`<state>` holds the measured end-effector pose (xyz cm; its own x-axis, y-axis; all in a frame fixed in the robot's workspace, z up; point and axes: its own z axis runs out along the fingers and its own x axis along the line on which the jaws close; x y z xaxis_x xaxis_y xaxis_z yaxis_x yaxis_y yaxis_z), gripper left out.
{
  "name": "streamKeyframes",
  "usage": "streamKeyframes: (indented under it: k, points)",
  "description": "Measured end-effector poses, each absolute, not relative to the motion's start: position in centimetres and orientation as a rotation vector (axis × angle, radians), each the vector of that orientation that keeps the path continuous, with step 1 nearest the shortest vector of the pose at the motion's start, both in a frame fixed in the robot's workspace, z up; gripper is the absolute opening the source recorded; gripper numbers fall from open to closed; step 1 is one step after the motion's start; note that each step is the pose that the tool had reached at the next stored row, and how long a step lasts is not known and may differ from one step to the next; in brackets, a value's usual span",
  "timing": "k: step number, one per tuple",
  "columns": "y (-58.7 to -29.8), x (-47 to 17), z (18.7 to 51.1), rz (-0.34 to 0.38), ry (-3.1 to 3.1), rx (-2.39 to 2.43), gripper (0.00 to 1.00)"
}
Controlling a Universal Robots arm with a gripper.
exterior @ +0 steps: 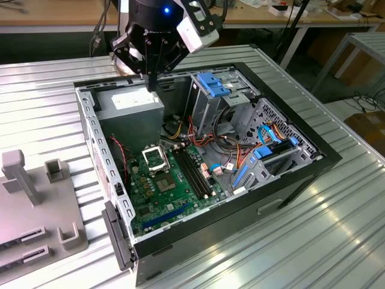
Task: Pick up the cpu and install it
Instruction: 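Reach for the cpu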
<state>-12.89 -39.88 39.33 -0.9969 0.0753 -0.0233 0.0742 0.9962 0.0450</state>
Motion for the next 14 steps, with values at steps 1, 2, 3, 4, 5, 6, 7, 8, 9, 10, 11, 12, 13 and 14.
streamKeyframes:
  k: [1,2,3,4,5,6,7,8,9,10,11,12,13,14]
  points:
    - [-39.88,-12.97,39.33,0.069,3.114,0.117,0.11]
    - [-39.88,-13.07,39.32,0.069,3.114,0.117,0.11]
    - [-39.88,-13.17,39.33,0.069,3.114,0.117,0.11]
    - [-39.88,-13.23,39.33,0.069,3.114,0.117,0.11]
    - [-39.88,-13.32,39.32,0.069,3.114,0.117,0.11]
    - [-39.89,-13.37,39.33,0.069,3.114,0.117,0.11]
    - [-39.88,-13.43,39.33,0.069,3.114,0.117,0.11]
    - [-39.88,-13.49,39.33,0.069,3.114,0.117,0.11]
    - [-39.88,-13.54,39.32,0.069,3.114,0.117,0.11]
    - [-39.88,-13.59,39.32,0.069,3.114,0.117,0.11]
    - [-39.88,-13.64,39.32,0.069,3.114,0.117,0.11]
    - [-39.88,-13.69,39.32,0.069,3.114,0.117,0.11]
    - [-39.88,-13.74,39.32,0.069,3.114,0.117,0.11]
    - [-39.88,-13.79,39.32,0.069,3.114,0.117,0.11]
